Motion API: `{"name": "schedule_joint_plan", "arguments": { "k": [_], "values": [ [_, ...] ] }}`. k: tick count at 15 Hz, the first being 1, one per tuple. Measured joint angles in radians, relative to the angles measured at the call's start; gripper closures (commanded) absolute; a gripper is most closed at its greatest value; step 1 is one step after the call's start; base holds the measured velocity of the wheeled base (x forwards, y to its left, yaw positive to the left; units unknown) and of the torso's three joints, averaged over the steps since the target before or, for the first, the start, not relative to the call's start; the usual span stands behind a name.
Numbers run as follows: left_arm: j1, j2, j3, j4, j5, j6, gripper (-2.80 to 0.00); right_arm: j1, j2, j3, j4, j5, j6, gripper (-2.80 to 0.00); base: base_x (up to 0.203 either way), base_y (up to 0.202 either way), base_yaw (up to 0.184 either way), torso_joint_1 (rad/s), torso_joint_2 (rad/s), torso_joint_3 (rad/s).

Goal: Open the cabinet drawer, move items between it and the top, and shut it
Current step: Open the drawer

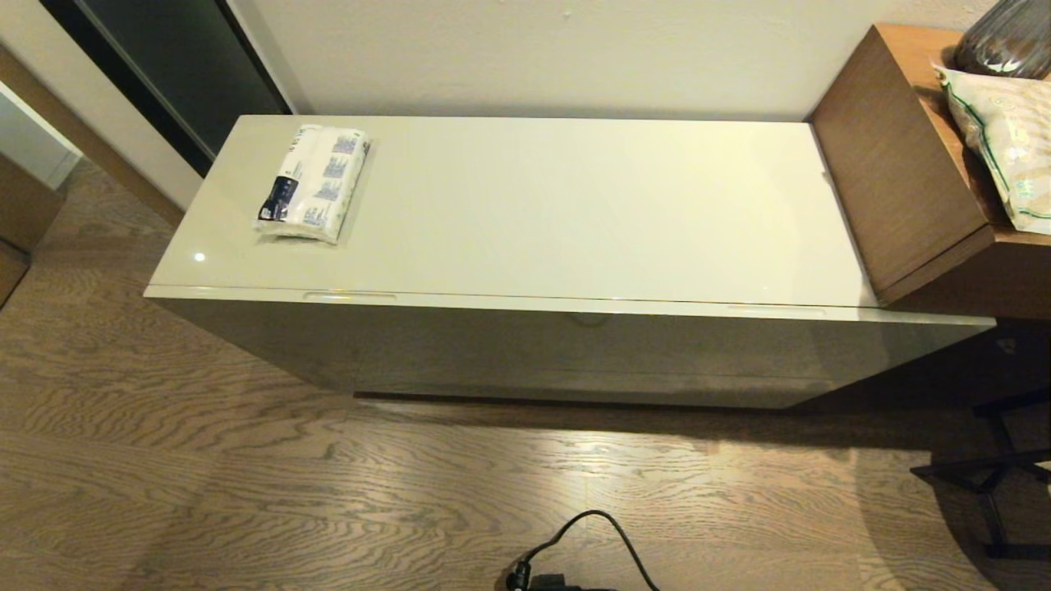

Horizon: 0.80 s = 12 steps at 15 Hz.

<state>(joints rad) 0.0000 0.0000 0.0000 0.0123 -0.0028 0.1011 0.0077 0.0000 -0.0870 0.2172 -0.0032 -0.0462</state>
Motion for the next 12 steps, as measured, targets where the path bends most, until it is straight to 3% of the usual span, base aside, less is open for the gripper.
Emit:
{"name": "schedule_joint_plan", "arguments": {
  "k": [12],
  "values": [
    [0.0,0.0,-0.002,-0.003,-0.002,0.013,0.0,0.0,0.0,-0.002,0.001,0.005,0.002,0.0,0.0,0.0,0.0,0.0,0.0,0.0]
  ]
}}
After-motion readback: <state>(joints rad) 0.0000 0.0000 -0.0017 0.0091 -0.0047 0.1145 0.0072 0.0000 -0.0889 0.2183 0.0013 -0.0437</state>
